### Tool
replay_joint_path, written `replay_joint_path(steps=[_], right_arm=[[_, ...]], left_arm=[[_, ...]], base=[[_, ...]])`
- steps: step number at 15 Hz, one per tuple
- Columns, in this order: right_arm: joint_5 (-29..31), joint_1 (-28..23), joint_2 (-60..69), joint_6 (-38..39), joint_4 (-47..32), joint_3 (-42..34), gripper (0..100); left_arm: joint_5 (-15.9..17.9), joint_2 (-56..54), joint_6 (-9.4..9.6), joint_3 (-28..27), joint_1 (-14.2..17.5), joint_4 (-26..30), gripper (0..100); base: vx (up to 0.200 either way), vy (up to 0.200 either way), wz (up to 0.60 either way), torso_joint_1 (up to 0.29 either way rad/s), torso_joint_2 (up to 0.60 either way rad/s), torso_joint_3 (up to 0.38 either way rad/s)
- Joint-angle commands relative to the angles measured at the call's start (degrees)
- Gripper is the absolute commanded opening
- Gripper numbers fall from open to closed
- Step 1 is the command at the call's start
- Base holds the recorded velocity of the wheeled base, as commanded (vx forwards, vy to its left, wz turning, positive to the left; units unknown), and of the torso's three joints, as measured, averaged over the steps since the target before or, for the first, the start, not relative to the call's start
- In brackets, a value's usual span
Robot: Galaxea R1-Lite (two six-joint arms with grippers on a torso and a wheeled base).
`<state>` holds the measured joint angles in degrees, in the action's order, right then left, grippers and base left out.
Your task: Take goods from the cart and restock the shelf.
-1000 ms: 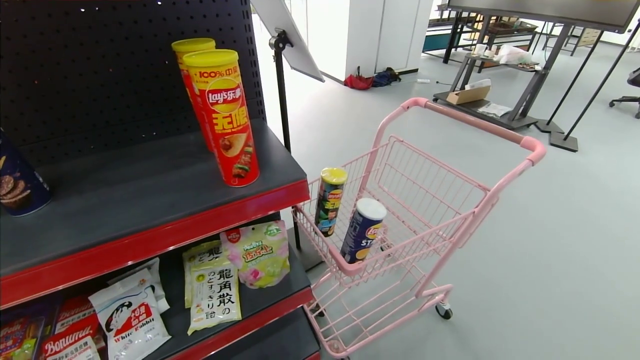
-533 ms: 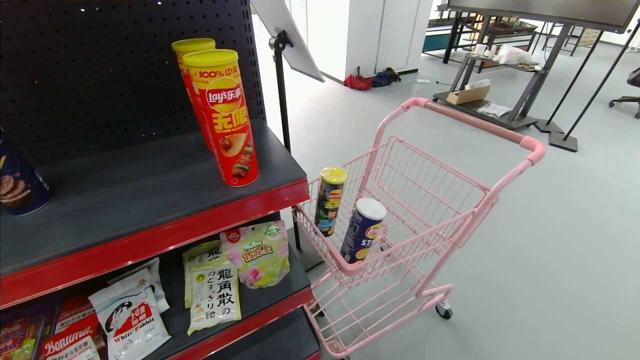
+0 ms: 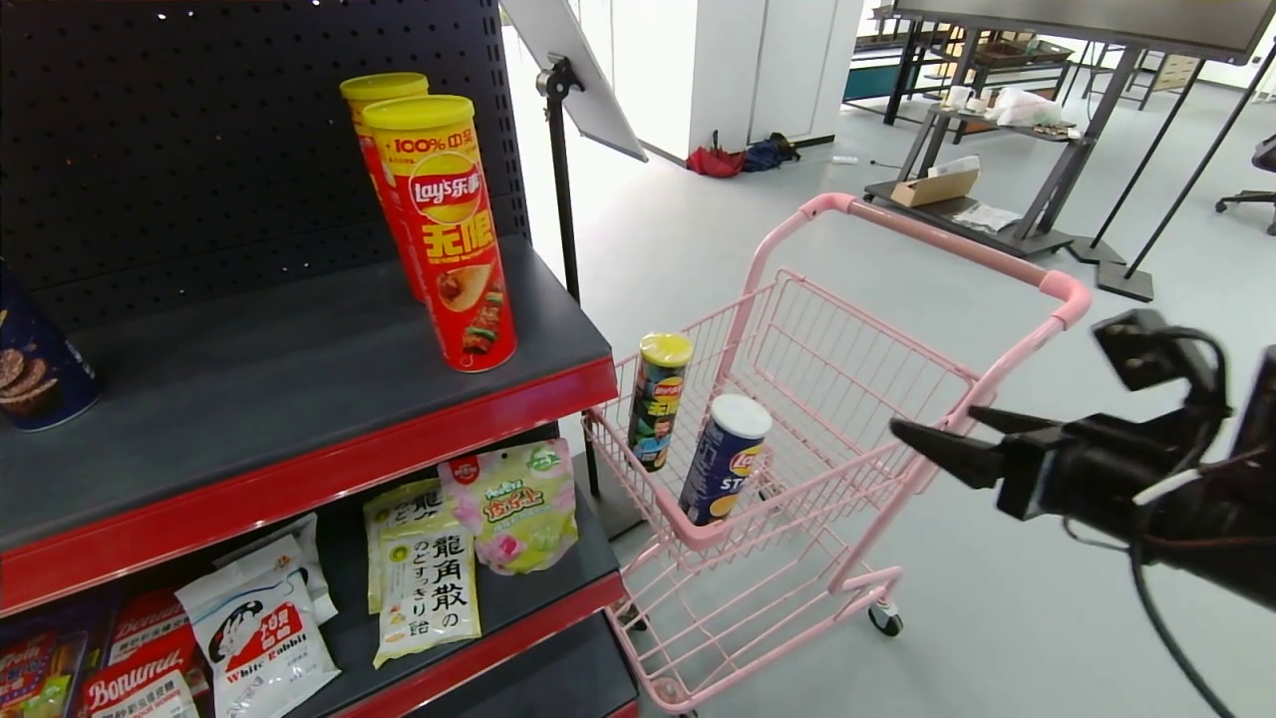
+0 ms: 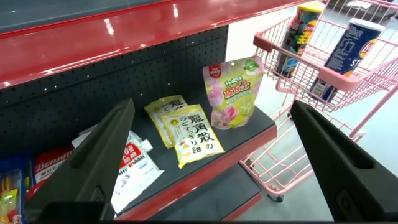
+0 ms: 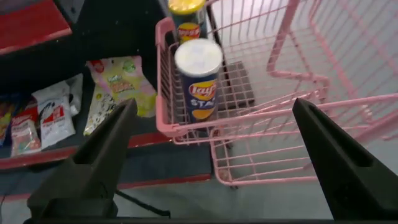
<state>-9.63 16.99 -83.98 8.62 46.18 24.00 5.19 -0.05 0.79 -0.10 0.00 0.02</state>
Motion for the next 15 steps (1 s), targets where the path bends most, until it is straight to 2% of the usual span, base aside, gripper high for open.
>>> replay_joint_path(steps=[1,2,3,4,7,15], right_arm=[[-1.88,4.01,-14.98,0.35,4.62,0.34,100],[-1.97,4.54,-17.71,0.35,7.7,0.78,100],[-2.59,5.77,-22.89,0.17,14.29,1.22,100],[-2.76,6.56,-25.27,0.17,16.66,1.4,100],[-2.76,7.88,-30.1,0.35,17.45,4.21,100],[-2.76,7.44,-38.1,0.17,17.45,13.61,100]], left_arm=[[-0.01,0.05,0.0,0.01,0.0,-0.02,100],[-0.01,0.05,0.09,0.01,0.0,-0.02,100],[-0.01,0.05,0.09,0.01,0.0,-0.02,100],[-0.01,0.05,0.09,0.01,0.0,-0.02,100],[-0.01,0.05,0.09,0.01,0.0,-0.02,100],[-0.01,0.05,0.0,0.01,0.0,-0.02,100]], base=[[0.0,0.0,0.0,0.0,0.0,0.0],[0.0,0.0,0.0,0.0,0.0,0.0],[0.0,0.0,0.0,0.0,0.0,0.0],[0.0,0.0,0.0,0.0,0.0,0.0],[0.0,0.0,0.0,0.0,0.0,0.0],[0.0,0.0,0.0,0.0,0.0,0.0]])
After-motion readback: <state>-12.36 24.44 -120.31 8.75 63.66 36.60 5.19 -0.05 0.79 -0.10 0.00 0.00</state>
